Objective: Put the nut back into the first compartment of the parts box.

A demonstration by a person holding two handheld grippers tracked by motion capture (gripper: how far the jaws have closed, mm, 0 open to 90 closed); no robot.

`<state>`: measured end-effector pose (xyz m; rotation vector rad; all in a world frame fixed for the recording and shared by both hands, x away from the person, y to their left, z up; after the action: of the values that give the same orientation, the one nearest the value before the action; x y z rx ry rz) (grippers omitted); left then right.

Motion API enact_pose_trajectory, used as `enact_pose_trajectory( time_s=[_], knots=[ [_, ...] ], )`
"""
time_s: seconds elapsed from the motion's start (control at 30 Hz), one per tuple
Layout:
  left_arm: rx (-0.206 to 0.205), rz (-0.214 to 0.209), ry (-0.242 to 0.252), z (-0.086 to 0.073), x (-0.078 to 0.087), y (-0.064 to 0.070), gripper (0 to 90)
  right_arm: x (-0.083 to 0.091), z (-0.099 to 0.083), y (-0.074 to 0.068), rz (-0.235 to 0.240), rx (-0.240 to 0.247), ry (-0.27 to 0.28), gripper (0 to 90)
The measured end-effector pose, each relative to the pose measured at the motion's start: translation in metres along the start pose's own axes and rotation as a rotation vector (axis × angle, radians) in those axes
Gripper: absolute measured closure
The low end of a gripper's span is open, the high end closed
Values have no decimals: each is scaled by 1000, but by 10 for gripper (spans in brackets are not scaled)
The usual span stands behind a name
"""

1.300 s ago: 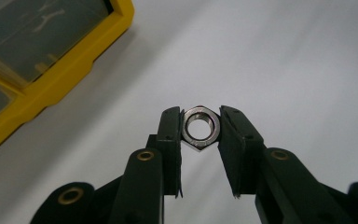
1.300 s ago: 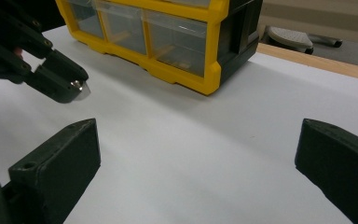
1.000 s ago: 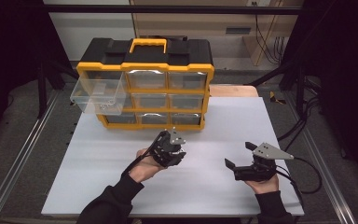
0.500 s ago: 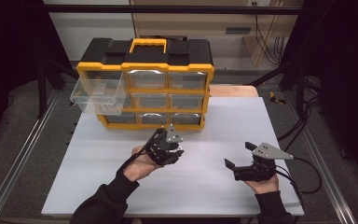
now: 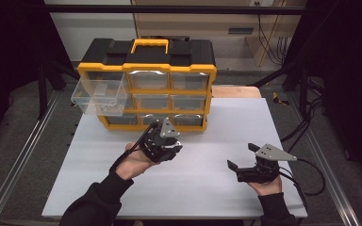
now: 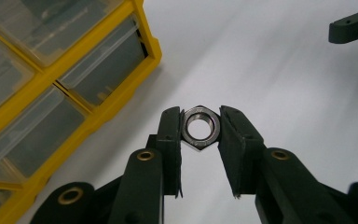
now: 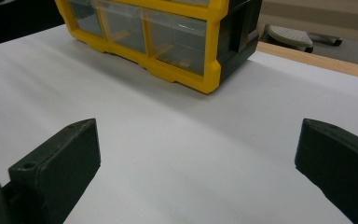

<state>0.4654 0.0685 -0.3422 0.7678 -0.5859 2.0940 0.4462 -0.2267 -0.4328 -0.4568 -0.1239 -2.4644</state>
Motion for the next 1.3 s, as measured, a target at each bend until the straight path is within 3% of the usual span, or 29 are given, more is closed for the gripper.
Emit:
enact_pose_trajectory(
  time_s=[0.53, 1.1, 1.3],
  knots=[
    [-17, 13, 23, 25, 44, -12, 693, 0, 0, 0, 1, 0, 1, 5],
    [35, 14, 62, 45, 93, -41, 693, 0, 0, -2, 8, -10, 4, 5],
    [52, 42, 68, 50, 108, -53, 693, 0, 0, -1, 2, 2, 2, 5]
  ],
)
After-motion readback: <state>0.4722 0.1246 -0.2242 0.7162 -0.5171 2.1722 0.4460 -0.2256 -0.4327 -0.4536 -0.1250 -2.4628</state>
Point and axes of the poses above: each handheld gripper's, and its own axes: x roughly backward along the jaws, z roughly out of its top, y roughly to its right, the point moved 3 cm from there along -x, roughly forward along the jaws, and after that the axes turned 2 degrees about y, right-handed, at the moved point
